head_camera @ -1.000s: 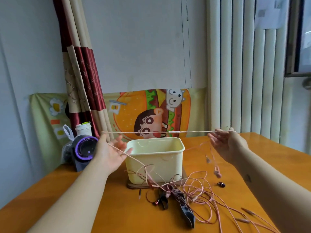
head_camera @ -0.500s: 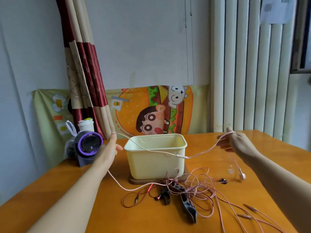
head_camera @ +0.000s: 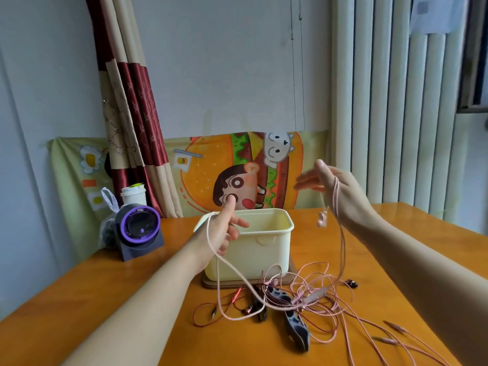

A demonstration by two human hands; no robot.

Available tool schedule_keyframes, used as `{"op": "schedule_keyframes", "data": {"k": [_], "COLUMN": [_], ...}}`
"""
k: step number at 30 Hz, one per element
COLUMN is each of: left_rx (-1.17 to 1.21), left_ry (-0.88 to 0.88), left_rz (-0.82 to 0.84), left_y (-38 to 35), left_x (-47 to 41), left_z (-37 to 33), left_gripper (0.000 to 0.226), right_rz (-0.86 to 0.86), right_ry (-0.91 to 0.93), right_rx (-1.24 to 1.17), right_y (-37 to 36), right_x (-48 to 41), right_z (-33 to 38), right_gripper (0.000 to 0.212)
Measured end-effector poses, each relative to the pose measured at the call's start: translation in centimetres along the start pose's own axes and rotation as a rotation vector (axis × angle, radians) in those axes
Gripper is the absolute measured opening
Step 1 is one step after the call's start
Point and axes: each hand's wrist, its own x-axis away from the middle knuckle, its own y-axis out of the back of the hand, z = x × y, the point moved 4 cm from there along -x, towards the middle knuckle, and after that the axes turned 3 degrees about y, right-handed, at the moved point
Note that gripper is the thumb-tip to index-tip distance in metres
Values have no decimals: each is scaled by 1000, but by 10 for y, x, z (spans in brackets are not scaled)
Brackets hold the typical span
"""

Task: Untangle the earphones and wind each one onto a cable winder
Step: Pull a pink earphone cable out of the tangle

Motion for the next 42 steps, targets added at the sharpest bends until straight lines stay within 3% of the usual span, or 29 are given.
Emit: {"op": "schedule_keyframes", "data": {"k": [5, 8, 12, 14, 16, 19, 21, 23, 26, 29, 31, 36, 42], "left_rx": [-246, -706, -1283, -1349, -1353, -1370, -1232, -989, -581, -179, 51, 383, 607], "left_ry": [-86, -130, 243, 404, 454, 380, 235, 63, -173, -384, -499, -593, -500], "left_rz": [-75, -68, 198, 292, 319, 296, 185, 53, -62, -86, -148, -329, -526], "left_y": [6, 18, 38, 42, 39, 36, 41, 46, 49, 49, 57, 82, 87], "left_x": [1, 6, 14, 26, 38, 44, 41, 39, 46, 55, 56, 51, 48], "left_z": [7, 19, 70, 91, 104, 110, 98, 70, 22, -15, -29, -27, -7], "left_gripper": [70, 61, 72, 79, 74, 41, 20, 29, 30, 31, 29, 30, 28], "right_rz": [94, 229, 287, 329, 376, 478, 550, 630, 724, 707, 654, 486, 144], "right_ry": [17, -34, -119, -263, -447, -581, -633, -613, -509, -433, -443, -540, -504], "right_rx": [109, 54, 79, -74, -257, -305, -253, -139, 12, 134, 202, 293, 530], "right_y": [-11, -24, -39, -47, -56, -72, -83, -95, -116, -127, -125, -95, -32], "right_x": [5, 12, 21, 27, 37, 52, 61, 69, 71, 64, 57, 38, 13], "right_z": [11, 19, 15, 9, -3, -20, -27, -26, -20, -16, -20, -46, -61], "right_gripper": [52, 54, 54, 53, 53, 50, 39, 27, 32, 18, 25, 35, 38]}}
